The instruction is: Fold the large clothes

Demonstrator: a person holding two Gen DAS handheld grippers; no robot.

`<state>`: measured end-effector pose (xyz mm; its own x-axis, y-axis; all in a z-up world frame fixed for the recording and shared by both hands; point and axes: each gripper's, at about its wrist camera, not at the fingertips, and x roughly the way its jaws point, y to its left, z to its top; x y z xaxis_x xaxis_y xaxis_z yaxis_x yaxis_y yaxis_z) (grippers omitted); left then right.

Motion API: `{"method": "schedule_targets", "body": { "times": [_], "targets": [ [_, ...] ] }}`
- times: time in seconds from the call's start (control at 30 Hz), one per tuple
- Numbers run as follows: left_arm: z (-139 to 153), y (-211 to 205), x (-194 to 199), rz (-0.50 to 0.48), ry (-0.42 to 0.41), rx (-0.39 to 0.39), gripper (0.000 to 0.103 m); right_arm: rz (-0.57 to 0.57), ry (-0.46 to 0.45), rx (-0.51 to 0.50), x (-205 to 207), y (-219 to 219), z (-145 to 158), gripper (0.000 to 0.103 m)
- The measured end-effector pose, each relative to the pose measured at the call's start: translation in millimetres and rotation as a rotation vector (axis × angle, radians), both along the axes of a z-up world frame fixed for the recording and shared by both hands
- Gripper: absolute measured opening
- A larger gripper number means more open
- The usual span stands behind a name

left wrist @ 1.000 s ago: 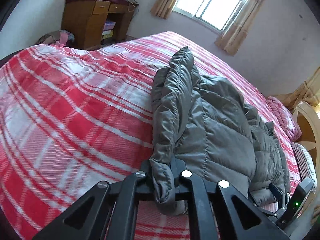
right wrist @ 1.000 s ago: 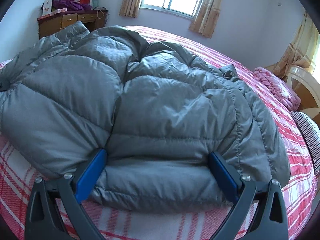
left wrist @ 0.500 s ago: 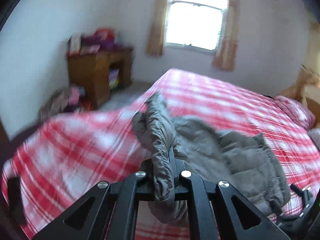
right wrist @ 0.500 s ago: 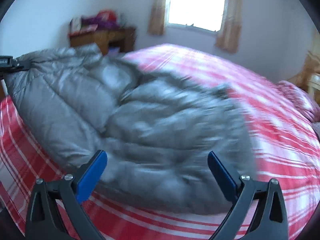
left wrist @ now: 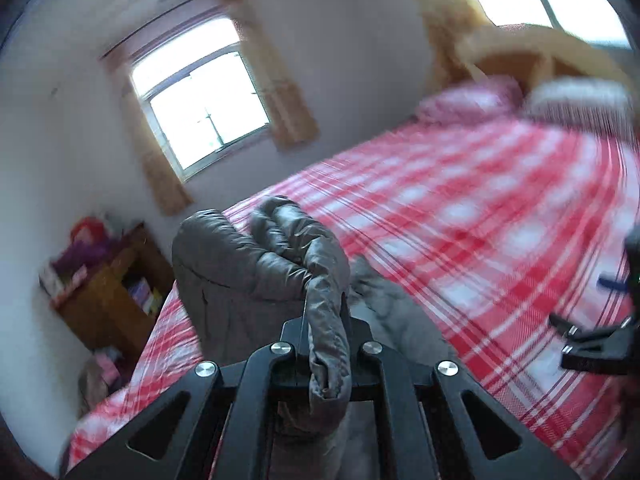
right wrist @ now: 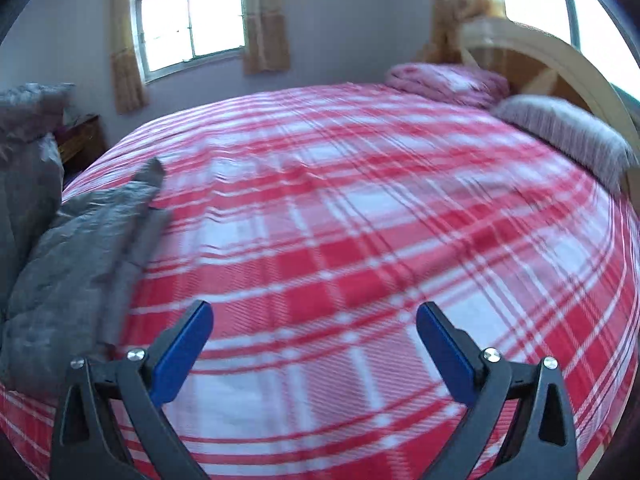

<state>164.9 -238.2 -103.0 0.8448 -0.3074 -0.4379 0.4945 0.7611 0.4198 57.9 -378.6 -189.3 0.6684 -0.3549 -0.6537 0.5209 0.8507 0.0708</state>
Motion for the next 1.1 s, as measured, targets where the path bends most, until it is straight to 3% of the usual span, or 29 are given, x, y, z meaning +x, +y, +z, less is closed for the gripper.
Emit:
{"method": "schedule_targets", "body": {
  "times": [0.1,0.2,0.33,0.37,0.43,0.47,0.5,0.6,0.7,0.93,1.1],
  "targets": [
    [-41.4,-38.3,0.4,-0.042,0.052,0.087,0.006,-0.010,0.013,0.029,-4.9,-6.3,-10.3,0.103],
    [-68.9,-55.0,-9.2,-0.066,0.018,0.175,0.009,-0.011,0.008,0.076,-7.2,-14.0,-16.7,0.103],
    [-53.9,-49.5,-26.2,-0.073,-0.004,0.193,0.016,-0.006,0.004,0.092,-9.1,-13.8,-15.4,0.103],
    [-41.5,-44.0,-35.5,-0.083,-0.035,0.178,0.024,-0.005,0.004,0.094,-9.2,-14.9,-15.4,0.103],
    [-19.6,-32.3,-51.7,-0.110,-0.091,0.146,0.065,-0.005,0.005,0.099,-9.1,-15.7,-14.0,0.103],
    [-4.3,-22.8,-60.3,-0.122,-0.122,0.110,0.097,-0.007,0.007,0.097,-7.8,-17.8,-14.6,0.103],
    [8.1,-12.4,-65.8,-0.125,-0.157,0.066,0.101,-0.011,0.007,0.086,-7.8,-17.9,-11.4,0.103],
    [31.6,12.3,-57.9,-0.080,-0.180,0.016,0.101,-0.023,0.003,0.062,-4.3,-21.2,1.8,0.103],
    [35.3,45.3,-15.9,0.081,-0.182,-0.005,0.101,-0.008,-0.037,0.050,3.4,-19.1,33.7,0.103],
    [-4.8,142.4,133.9,0.499,0.102,-0.093,0.101,0.182,-0.132,0.028,71.0,27.1,124.5,0.103],
    [-35.2,183.3,188.4,0.624,0.297,-0.223,0.101,0.374,-0.070,0.035,164.8,85.2,147.1,0.103]
  ]
}}
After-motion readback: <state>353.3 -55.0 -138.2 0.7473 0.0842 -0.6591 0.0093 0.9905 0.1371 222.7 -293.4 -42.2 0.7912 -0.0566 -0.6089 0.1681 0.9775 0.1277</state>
